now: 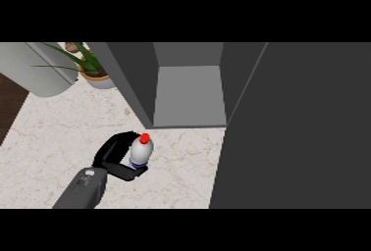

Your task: Pick up the bottled water, place it into the cabinet and close the cabinet

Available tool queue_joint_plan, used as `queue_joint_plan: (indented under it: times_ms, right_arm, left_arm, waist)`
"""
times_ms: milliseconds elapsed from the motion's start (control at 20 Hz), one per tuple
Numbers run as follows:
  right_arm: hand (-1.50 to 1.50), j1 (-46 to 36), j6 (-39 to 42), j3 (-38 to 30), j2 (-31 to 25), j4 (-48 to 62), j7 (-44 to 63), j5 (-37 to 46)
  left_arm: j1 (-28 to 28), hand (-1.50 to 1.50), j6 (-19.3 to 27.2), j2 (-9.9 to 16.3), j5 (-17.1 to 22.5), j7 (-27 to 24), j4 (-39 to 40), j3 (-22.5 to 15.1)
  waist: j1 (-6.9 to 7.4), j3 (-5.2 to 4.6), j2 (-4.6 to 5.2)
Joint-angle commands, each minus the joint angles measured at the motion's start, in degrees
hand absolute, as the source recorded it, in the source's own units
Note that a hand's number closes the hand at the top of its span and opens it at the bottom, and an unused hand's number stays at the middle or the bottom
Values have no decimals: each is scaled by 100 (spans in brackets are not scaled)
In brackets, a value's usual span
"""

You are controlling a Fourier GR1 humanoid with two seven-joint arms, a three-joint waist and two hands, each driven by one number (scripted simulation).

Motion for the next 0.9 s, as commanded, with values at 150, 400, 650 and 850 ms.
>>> queue_joint_plan:
  times_ms: [150,400,650,850]
  right_arm:
    - [-150,155,-55,-133,-17,-791,305,-40]
    - [-150,722,292,-733,-254,-697,-266,-573]
    - [-150,1004,572,-1562,-386,-988,-213,-1140]
    - [-150,1051,873,-1958,-289,-544,-653,-1329]
  left_arm:
    - [111,150,423,-16,19,-996,-232,89]
    - [138,150,1925,-564,598,-712,-222,808]
    - [-243,150,1652,-678,1084,-619,-227,662]
    - [-230,150,1518,-683,1535,-645,-371,129]
  waist:
    - [31,-4,2]
    - [-5,11,-7]
    - [-40,11,-19]
    - [15,13,-30]
